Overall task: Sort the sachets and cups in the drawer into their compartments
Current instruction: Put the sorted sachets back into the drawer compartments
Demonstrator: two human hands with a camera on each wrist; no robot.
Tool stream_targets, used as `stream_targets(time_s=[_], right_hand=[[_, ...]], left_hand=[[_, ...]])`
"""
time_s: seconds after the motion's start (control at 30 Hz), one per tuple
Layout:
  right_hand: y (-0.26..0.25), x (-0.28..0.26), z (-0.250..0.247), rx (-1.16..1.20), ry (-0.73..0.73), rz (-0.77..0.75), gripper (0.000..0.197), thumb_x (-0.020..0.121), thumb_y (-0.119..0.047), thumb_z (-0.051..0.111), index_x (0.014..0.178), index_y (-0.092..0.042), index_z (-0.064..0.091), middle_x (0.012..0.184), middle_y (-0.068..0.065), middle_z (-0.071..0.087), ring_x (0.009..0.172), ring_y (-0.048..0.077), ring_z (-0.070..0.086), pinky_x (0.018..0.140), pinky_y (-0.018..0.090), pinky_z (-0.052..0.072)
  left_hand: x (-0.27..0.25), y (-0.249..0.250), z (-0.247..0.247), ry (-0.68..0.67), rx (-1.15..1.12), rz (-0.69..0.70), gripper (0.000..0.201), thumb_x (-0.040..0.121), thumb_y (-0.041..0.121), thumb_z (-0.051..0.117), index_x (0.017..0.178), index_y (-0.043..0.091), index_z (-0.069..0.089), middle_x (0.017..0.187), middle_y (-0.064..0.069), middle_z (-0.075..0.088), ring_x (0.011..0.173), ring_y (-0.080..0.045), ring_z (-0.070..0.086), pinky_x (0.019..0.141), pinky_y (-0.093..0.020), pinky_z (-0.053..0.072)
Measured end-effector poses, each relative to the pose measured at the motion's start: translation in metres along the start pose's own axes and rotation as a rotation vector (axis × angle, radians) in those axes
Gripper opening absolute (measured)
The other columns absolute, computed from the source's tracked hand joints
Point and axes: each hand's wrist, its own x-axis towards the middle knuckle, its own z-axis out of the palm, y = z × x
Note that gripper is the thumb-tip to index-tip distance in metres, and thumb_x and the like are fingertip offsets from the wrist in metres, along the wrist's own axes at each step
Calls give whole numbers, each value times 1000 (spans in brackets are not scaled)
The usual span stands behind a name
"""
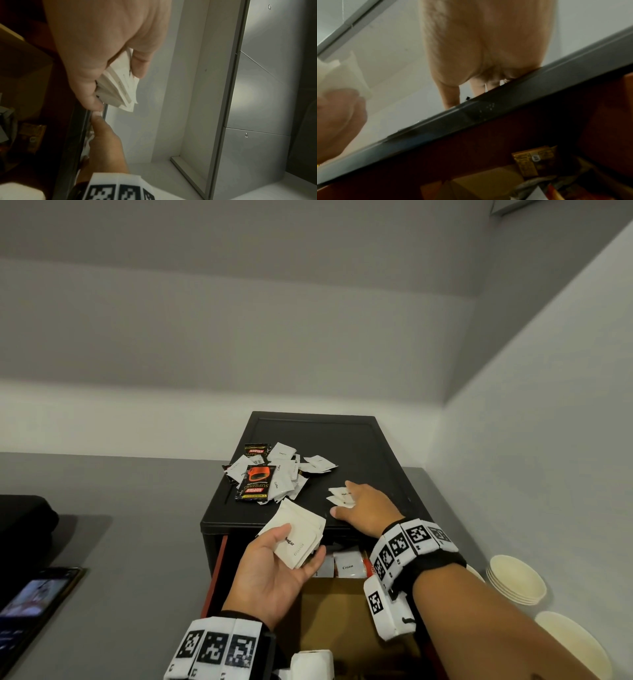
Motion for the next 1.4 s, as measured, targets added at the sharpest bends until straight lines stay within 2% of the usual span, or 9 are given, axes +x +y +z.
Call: stream_targets(time_s=[0.1, 0.2, 0.3, 0.43, 0.63, 1.0, 1.17, 1.3, 1.4], right_hand=[[-3, -7, 2, 18, 182, -98, 35, 93, -32, 53, 122, -14, 60, 121, 9, 58, 109, 24, 55, 89, 30, 43], [-5, -15, 5, 55, 309, -124, 23, 96, -22, 46, 100, -8, 64, 97, 10, 65, 90, 25, 60, 71, 27, 40], [-3, -22, 1, 337, 422, -43, 20, 96, -17, 48, 104, -4, 61, 99, 9, 63, 92, 22, 59, 72, 26, 41], [-5, -44, -2, 1105, 424, 118, 9, 93, -11, 54, 99, -17, 55, 108, 6, 62, 98, 18, 60, 79, 32, 56], [-8, -80, 8, 1491, 320, 127, 20, 94, -9, 53, 113, -14, 53, 107, 8, 63, 99, 19, 63, 67, 23, 56], [-11, -116, 30, 1275, 108, -12, 18, 95, -12, 53, 98, -26, 64, 103, -4, 71, 96, 13, 63, 75, 23, 49], [1, -122, 24, 1380, 159, 81, 22, 98, -8, 46, 102, -19, 64, 104, -1, 68, 98, 15, 62, 72, 22, 51], [9, -128, 19, 1348, 218, 99, 24, 96, -7, 49, 100, -29, 57, 110, -3, 62, 105, 17, 58, 77, 22, 54], [10, -133, 17, 1281, 241, 84, 27, 94, -8, 53, 106, -31, 55, 119, -1, 62, 104, 17, 60, 68, 19, 52]], left_hand=[[-1, 0, -1, 6, -2, 1, 14, 94, 5, 45, 103, 7, 56, 103, -21, 64, 95, -36, 59, 88, -53, 44], [-2, 1, -1, -2, -2, 3, 15, 93, 6, 46, 105, 7, 56, 105, -21, 63, 96, -36, 59, 85, -53, 45], [-3, 3, -3, -10, -14, 5, 15, 92, 7, 47, 104, 6, 57, 106, -21, 63, 98, -36, 58, 83, -53, 47], [-5, 0, -1, -16, -12, 2, 13, 92, 7, 48, 102, 4, 57, 105, -21, 63, 97, -36, 58, 88, -54, 46], [-9, -9, 2, -59, 45, -20, 15, 93, 8, 46, 102, 3, 58, 100, -21, 65, 93, -34, 60, 91, -54, 44], [-17, -19, -3, -174, 123, -37, 23, 93, 7, 42, 110, 5, 58, 95, -21, 72, 98, -36, 62, 91, -48, 45], [-20, -17, -5, -142, 131, -17, 20, 94, 9, 43, 106, 6, 59, 86, -19, 73, 95, -36, 62, 86, -53, 45], [-20, -17, -8, -125, 99, -6, 18, 94, 10, 45, 106, 6, 58, 82, -19, 73, 93, -36, 62, 88, -58, 44], [-22, -19, -9, -134, 115, -13, 17, 94, 10, 46, 104, 6, 58, 81, -20, 73, 94, -37, 61, 88, -58, 45]])
